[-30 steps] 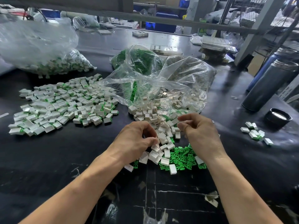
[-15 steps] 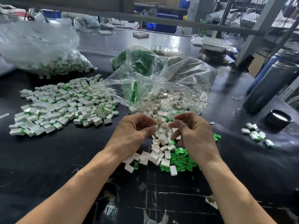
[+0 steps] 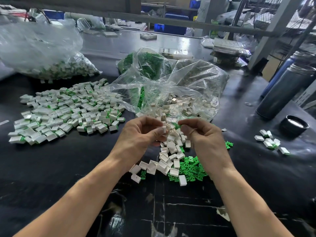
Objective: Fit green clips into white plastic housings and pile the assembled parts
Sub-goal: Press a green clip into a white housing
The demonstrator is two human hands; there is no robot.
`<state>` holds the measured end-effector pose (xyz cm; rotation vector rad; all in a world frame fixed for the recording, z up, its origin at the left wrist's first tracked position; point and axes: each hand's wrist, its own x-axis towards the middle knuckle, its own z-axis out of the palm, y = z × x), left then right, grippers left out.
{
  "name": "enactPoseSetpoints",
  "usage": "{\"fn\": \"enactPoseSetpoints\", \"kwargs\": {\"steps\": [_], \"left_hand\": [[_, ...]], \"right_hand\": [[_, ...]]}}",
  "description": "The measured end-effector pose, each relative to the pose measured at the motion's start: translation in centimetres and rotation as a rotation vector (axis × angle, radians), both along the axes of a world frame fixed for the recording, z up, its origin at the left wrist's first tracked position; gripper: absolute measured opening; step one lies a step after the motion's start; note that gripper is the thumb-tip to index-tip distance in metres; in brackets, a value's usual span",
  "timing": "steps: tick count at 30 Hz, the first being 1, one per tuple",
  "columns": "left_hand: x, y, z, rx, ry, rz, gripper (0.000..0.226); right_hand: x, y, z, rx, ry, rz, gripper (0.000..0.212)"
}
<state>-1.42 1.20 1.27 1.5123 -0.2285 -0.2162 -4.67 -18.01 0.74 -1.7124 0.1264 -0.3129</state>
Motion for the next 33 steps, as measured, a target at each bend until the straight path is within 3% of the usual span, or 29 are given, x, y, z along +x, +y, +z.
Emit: {"fn": "enactPoseSetpoints", "kwargs": {"steps": [5, 9, 28, 33], "left_hand": [[0.1, -0.3, -0.1, 0.011, -0.01, 0.03, 0.011], [0.1, -0.4, -0.1, -0.082, 0.061, 0.019, 0.012], [0.3, -0.7, -0.9, -0.158, 0.105, 0.015, 0.024], [0.1, -0.8, -0.9, -0.129, 0.062, 0.004, 0.013]], "right_hand": [[0.1, -0.1, -0.1, 0.187, 0.029, 0.056, 0.004], [0.0, 0.7, -0.2, 0.293, 0.008, 0.12, 0.003], [0.1, 1.5, -0.8, 0.122, -0.006, 0.132, 0.005], [0.0, 1.5, -0.8, 0.19, 0.02, 0.145, 0.009]]}}
